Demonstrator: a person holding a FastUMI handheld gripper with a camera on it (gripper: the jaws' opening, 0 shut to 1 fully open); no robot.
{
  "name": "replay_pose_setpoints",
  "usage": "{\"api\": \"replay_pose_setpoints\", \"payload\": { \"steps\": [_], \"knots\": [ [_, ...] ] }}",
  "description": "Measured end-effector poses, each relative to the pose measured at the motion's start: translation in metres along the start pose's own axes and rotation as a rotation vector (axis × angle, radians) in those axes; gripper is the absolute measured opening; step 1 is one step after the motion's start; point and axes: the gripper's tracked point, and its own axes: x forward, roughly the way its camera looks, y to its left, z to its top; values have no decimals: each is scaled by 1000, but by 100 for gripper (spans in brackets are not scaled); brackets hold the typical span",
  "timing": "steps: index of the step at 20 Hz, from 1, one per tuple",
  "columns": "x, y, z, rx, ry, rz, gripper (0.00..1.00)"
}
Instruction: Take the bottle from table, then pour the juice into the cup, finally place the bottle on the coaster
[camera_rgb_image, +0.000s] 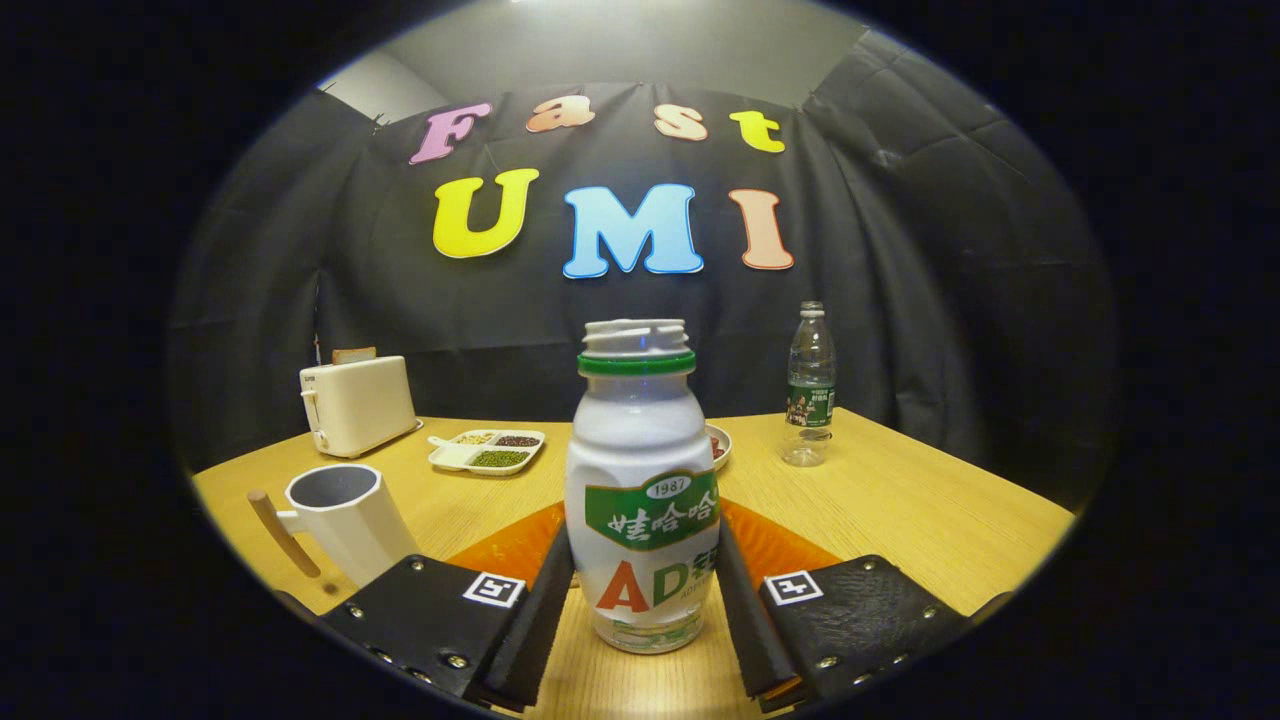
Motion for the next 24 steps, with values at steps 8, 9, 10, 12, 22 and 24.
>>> {"api": "replay_pose_setpoints", "payload": {
  "steps": [8, 9, 10, 12, 22, 24],
  "knots": [
    [-2, 8, 12, -127, -16, 32, 67],
    [-3, 8, 14, -150, -15, 36, 67],
    [-3, 9, 15, -172, -15, 41, 67],
    [-4, 10, 20, -218, -19, 43, 67],
    [0, 17, 23, -433, 0, 71, 67],
    [0, 22, 24, -475, -1, 79, 67]
  ]
}}
